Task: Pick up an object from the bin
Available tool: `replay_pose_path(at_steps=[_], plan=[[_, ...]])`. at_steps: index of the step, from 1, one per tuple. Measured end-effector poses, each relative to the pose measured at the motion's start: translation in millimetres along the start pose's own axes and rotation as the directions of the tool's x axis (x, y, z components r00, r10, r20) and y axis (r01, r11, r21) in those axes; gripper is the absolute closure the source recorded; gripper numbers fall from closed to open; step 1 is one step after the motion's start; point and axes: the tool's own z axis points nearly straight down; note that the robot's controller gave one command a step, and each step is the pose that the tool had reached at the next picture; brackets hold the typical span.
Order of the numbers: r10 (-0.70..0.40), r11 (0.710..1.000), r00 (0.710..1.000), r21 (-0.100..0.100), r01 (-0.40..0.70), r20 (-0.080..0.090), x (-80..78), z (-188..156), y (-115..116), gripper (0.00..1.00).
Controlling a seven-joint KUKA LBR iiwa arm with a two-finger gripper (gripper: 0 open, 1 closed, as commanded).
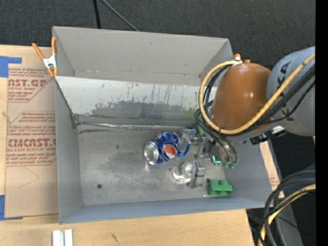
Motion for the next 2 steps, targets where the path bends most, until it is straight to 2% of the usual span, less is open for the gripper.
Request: replay_pose_path(at_steps=[1, 2], plan=[[0.100, 0.995, 0.995, -0.004, -0.100, 0.019, -59.7, 115, 28, 0.00], [0.064, 0.998, 0.998, -0.001, -0.064, 0.025, -71.5, 119, 30, 0.00]])
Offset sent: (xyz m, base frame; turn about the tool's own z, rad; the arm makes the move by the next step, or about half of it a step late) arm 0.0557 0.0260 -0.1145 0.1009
